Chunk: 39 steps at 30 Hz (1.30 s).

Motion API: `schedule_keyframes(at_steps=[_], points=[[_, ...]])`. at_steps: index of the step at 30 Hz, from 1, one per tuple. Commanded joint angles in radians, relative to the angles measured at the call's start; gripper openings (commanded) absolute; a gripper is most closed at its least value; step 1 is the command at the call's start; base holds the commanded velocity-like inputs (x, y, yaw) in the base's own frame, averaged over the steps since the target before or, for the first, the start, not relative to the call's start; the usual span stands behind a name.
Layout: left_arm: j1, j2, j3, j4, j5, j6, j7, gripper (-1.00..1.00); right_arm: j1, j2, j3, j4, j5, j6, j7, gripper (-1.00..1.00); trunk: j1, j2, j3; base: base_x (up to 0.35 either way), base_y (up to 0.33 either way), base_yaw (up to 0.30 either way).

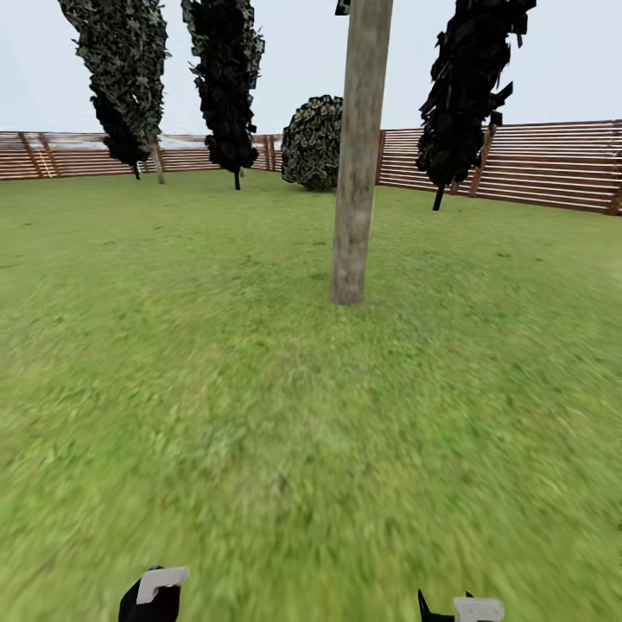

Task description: In the garden, pick up the pesticide atomizer on the floor and spray pesticide onto both trees until each tree trunk is fully covered.

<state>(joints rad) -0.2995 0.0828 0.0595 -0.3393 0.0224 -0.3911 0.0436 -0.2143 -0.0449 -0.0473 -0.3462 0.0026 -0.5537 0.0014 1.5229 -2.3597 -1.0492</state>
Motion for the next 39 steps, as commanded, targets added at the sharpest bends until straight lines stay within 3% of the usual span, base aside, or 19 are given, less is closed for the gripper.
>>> schedule_keyframes(at_steps=[1, 39], points=[[0.000, 0.000, 0.000, 0.000, 0.002, -0.003, 0.001, -1.00, -0.001, 0.000, -0.002, 0.001, 0.000, -0.003, 0.000, 1.00, 0.000, 0.000, -0.001, 0.340, 0.000, -0.228], [-0.001, -0.001, 0.000, 0.000, 0.000, -0.002, 0.001, -1.00, 0.000, -0.003, -0.006, 0.000, -0.001, -0.003, -0.005, 1.00, 0.000, 0.000, -0.001, 0.340, 0.000, -0.010]])
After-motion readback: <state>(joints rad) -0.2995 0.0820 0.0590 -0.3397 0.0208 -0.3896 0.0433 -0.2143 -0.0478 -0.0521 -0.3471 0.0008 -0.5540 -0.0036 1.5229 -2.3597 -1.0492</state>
